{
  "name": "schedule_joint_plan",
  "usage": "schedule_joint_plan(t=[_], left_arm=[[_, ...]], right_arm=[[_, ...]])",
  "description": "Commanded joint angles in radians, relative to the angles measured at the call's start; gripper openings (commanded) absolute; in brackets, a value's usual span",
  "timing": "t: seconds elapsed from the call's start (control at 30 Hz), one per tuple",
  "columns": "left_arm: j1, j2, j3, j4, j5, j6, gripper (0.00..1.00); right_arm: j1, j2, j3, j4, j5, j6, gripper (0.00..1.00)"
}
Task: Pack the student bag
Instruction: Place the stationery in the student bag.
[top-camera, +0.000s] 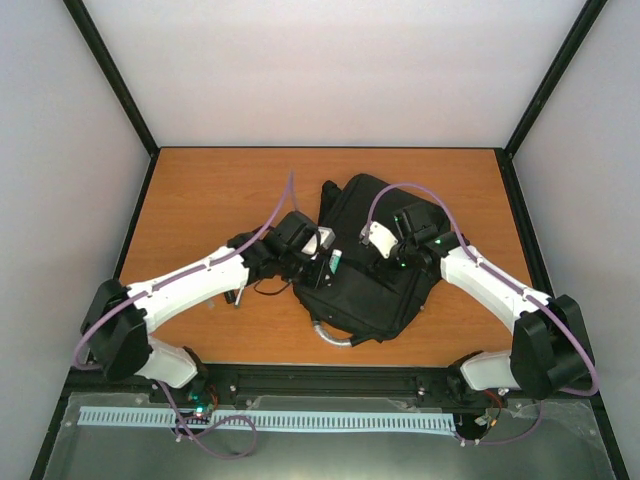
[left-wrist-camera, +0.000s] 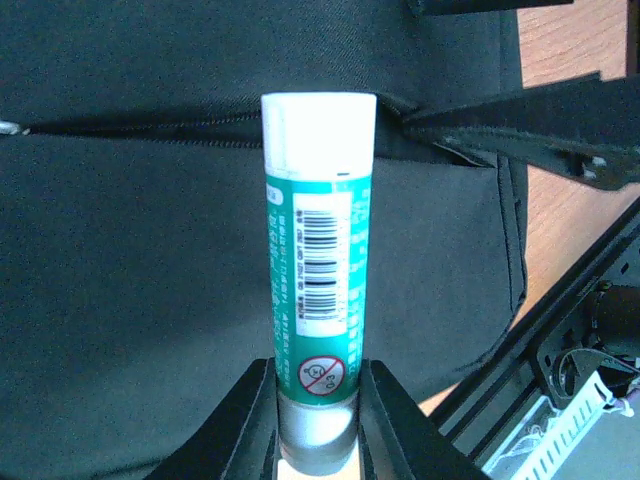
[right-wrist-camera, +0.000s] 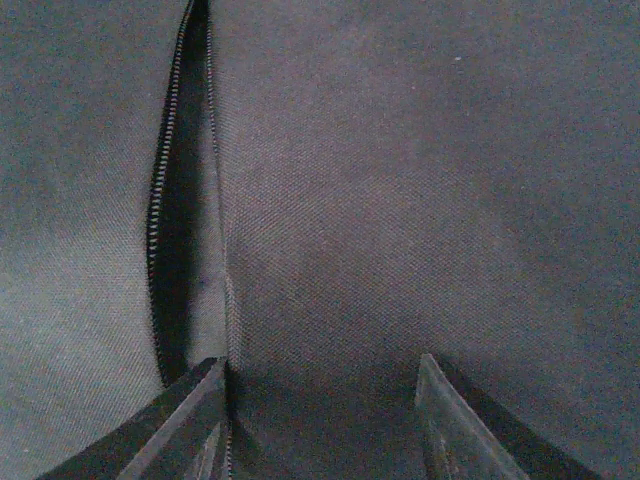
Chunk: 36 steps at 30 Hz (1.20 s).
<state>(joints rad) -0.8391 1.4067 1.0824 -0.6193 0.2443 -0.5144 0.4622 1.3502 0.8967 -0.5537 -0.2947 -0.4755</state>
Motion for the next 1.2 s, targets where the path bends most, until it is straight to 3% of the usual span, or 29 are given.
schedule_joint_plan(t=[0.0, 0.3, 0.5, 0.63, 1.17], left_arm=[[-0.008, 0.062, 0.068, 0.068, 0.063, 0.047, 0.01], [-0.009, 0.140, 0.063, 0.098, 0.104, 0.042, 0.01], [-0.008, 0.179, 0.051, 0.113, 0.122, 0.047, 0.01], [-0.007, 0.209, 0.048, 0.126, 0.133, 0.050, 0.01], [0.000, 0.346, 0.171, 0.098, 0.107, 0.111, 0.01]], right_arm=[[0.016, -0.007, 0.018, 0.000, -0.002, -0.005, 0.57], [0.054, 0.039, 0.024, 0.020, 0.104, 0.009, 0.56], [0.055, 0.005, 0.029, 0.037, 0.133, 0.031, 0.16], [0.055, -0.035, 0.021, 0.040, 0.111, 0.031, 0.03], [0.055, -0.070, 0.015, 0.004, -0.041, 0.006, 0.03]])
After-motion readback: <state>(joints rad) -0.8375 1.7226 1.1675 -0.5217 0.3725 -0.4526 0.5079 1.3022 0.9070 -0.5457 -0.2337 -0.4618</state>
